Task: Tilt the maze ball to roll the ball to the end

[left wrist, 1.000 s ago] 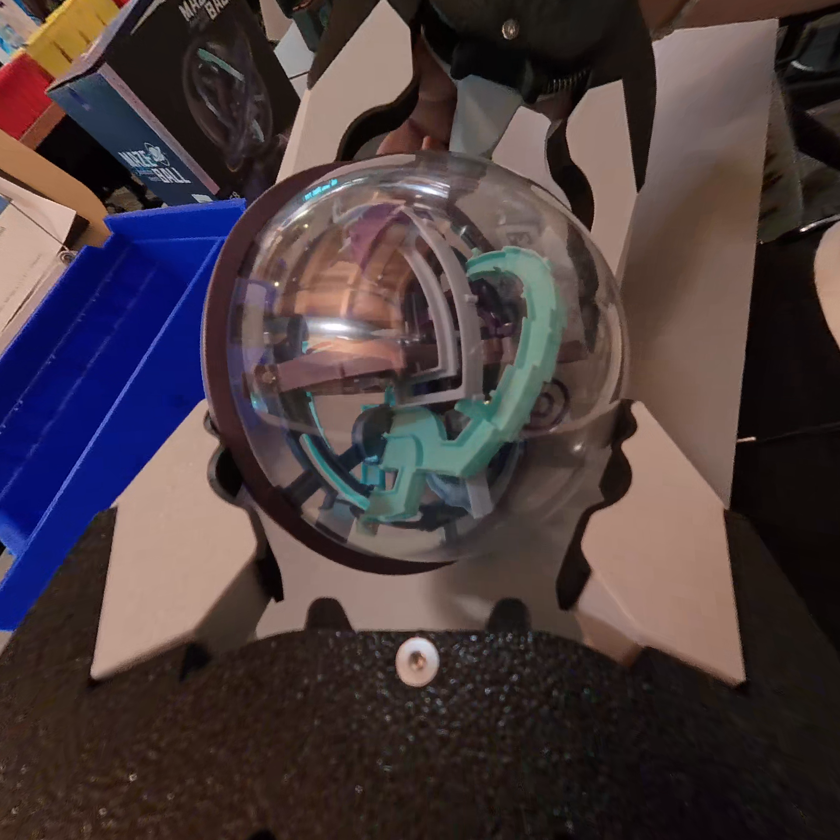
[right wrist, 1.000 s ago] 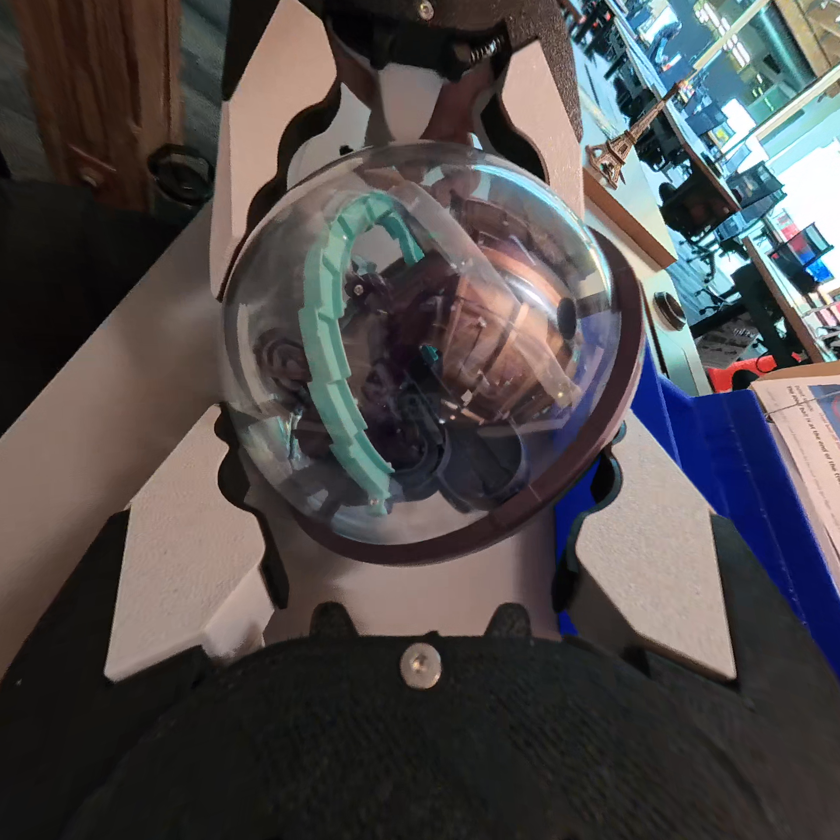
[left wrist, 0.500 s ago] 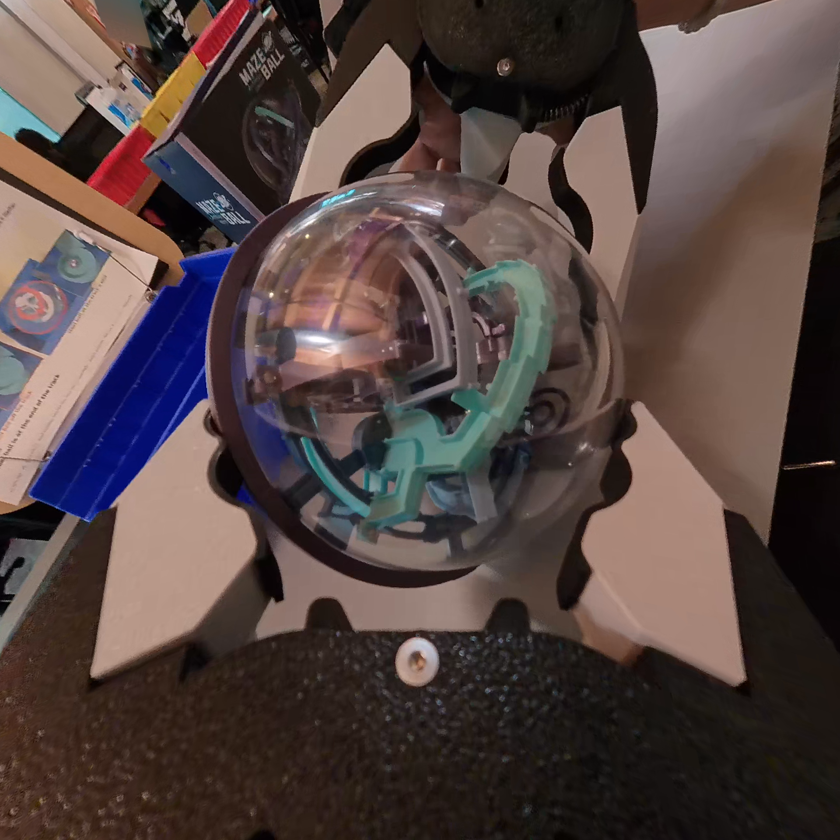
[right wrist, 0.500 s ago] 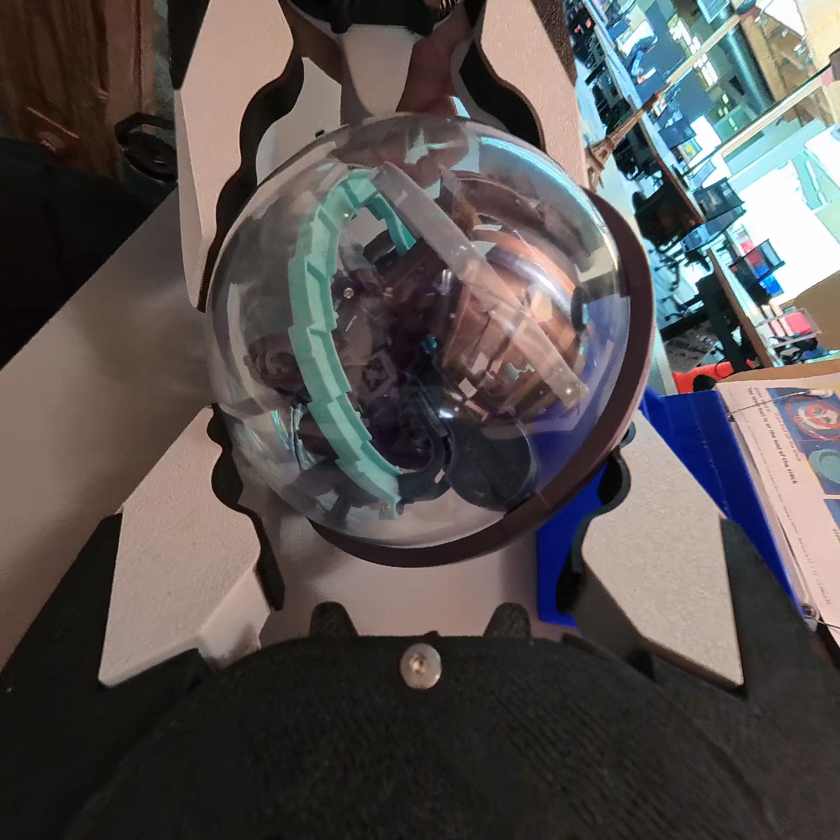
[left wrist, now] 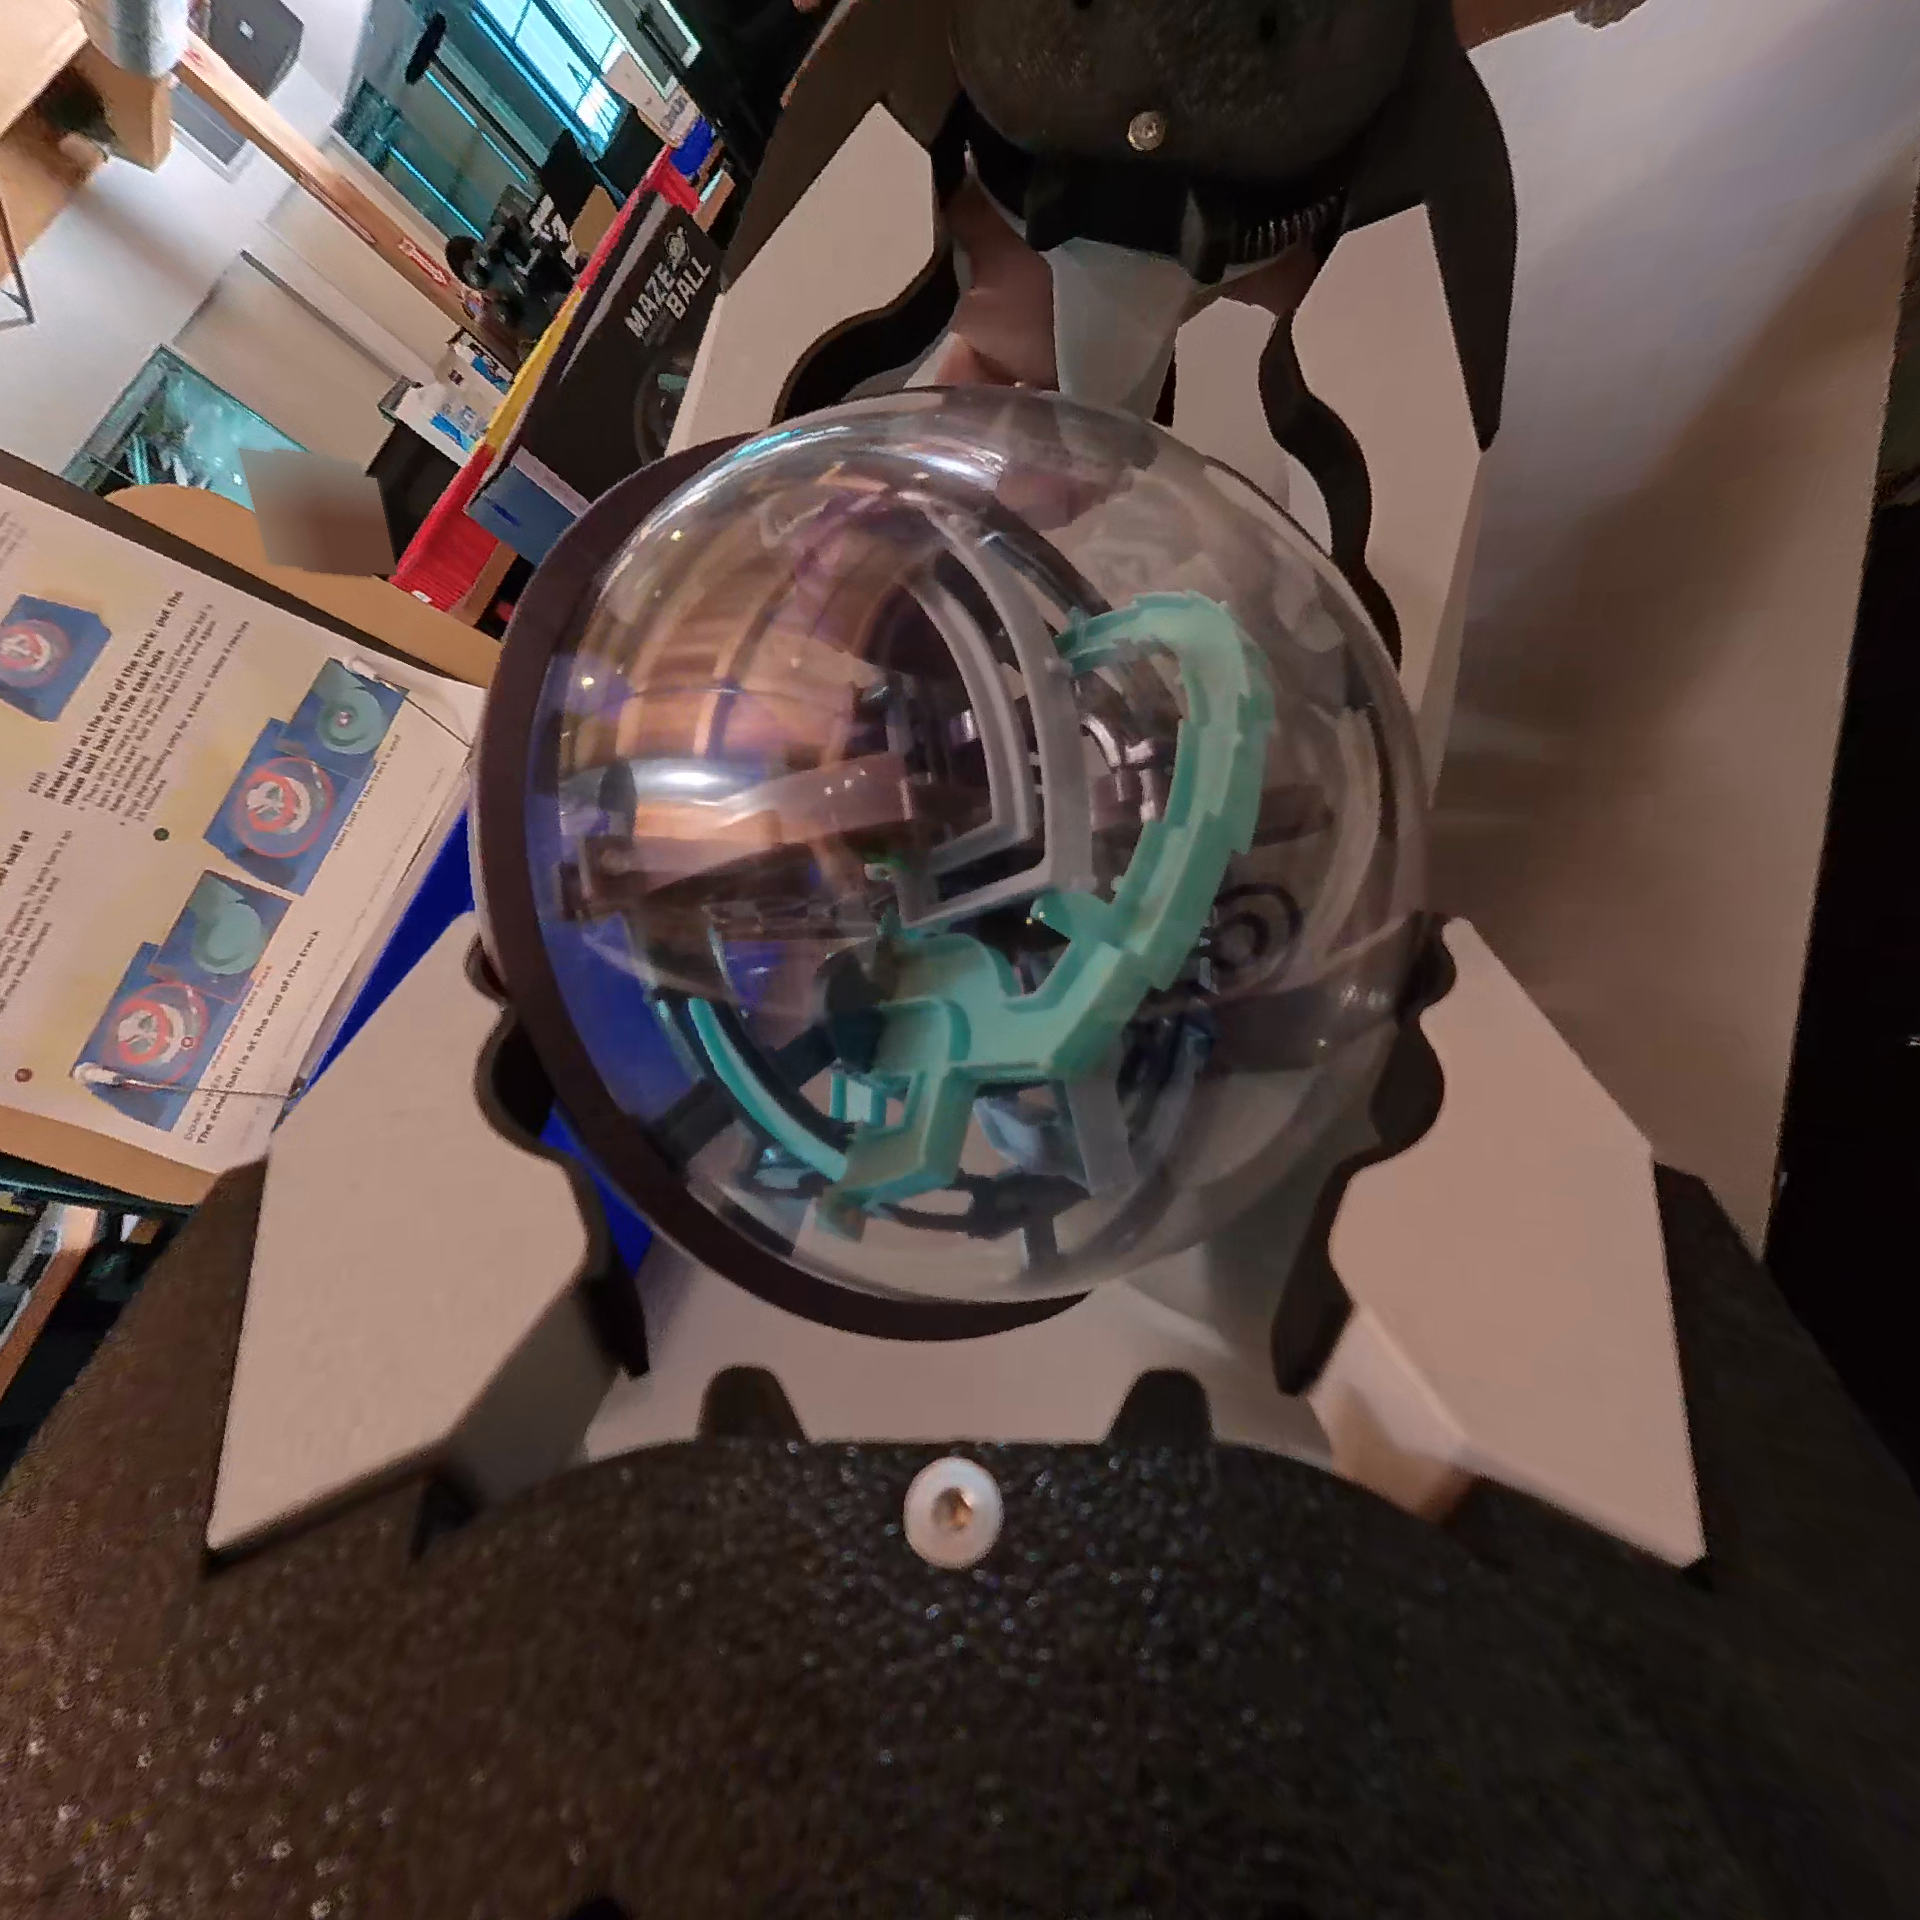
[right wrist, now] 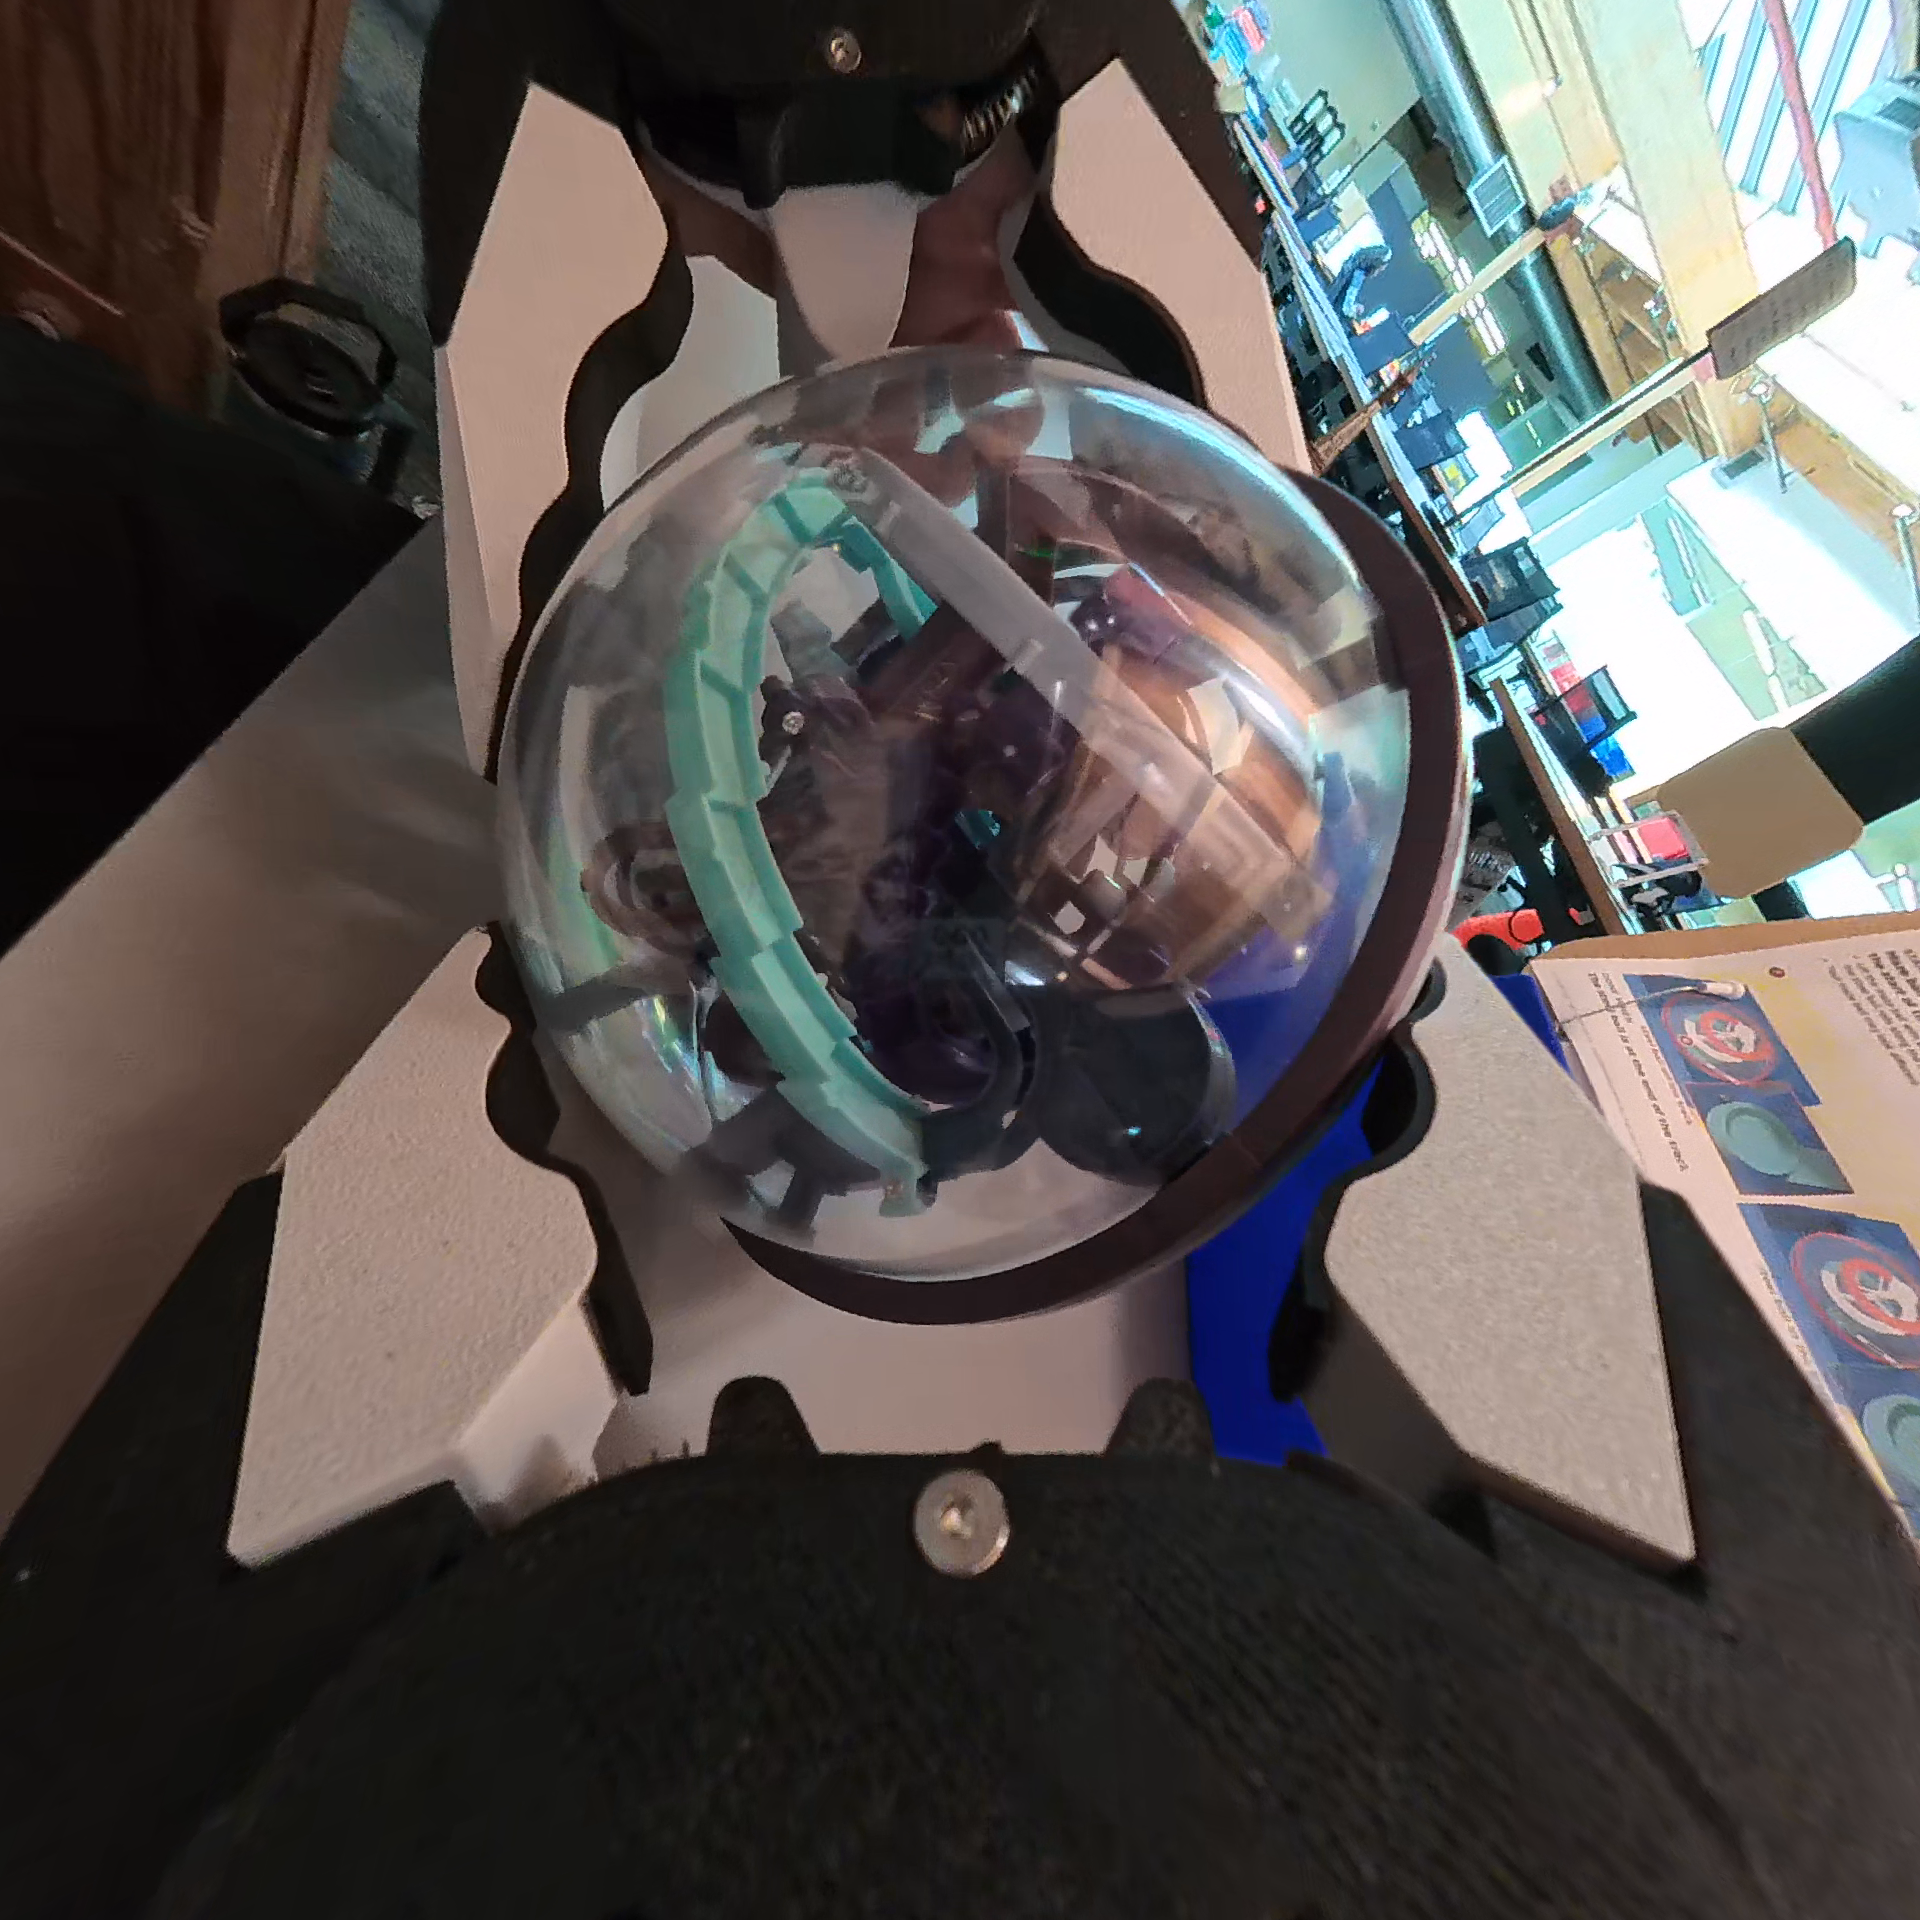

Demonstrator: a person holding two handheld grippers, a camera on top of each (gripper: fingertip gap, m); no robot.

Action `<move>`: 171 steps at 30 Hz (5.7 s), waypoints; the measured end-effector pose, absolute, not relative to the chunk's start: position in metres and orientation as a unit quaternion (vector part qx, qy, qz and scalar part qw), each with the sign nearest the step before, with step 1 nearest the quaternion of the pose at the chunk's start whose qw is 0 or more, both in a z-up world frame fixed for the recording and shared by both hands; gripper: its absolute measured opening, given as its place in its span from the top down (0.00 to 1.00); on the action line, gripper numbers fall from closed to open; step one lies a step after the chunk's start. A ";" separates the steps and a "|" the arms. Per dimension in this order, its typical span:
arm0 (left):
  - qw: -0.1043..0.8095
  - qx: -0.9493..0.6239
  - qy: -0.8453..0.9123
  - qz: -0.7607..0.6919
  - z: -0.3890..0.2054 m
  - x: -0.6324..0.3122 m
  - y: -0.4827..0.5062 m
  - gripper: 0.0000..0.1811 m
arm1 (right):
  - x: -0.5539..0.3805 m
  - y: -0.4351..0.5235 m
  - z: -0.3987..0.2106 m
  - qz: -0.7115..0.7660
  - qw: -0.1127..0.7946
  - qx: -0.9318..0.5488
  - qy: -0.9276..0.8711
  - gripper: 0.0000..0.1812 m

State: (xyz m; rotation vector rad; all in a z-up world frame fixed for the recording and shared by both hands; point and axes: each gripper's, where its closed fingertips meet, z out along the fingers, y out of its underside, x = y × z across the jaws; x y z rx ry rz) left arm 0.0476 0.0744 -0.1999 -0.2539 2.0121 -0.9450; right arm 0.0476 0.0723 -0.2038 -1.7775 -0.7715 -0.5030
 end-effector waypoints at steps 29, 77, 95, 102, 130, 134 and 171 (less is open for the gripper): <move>0.451 -0.090 0.827 -0.322 -0.201 0.054 0.065 0.13 | 0.059 0.061 -0.214 -0.120 0.453 -0.814 -0.342 0.13; 0.530 -0.100 0.779 -0.320 -0.203 0.031 0.067 0.14 | 0.038 0.061 -0.209 -0.249 0.446 -0.770 -0.382 0.13; 0.426 -0.170 0.791 -0.405 -0.219 0.036 0.073 0.14 | 0.042 0.055 -0.211 -0.262 0.457 -0.761 -0.378 0.13; 0.426 -0.173 0.785 -0.415 -0.223 0.035 0.069 0.15 | 0.042 0.054 -0.212 -0.269 0.447 -0.757 -0.392 0.13; 0.445 -0.233 0.764 -0.405 -0.232 0.034 0.087 0.14 | 0.037 0.070 -0.211 -0.265 0.385 -0.755 -0.461 0.13; 0.450 -0.228 0.765 -0.401 -0.232 0.033 0.087 0.14 | 0.036 0.069 -0.211 -0.273 0.384 -0.751 -0.461 0.13; 0.430 -0.216 0.768 -0.422 -0.227 0.028 0.085 0.15 | 0.031 0.070 -0.212 -0.286 0.382 -0.737 -0.479 0.13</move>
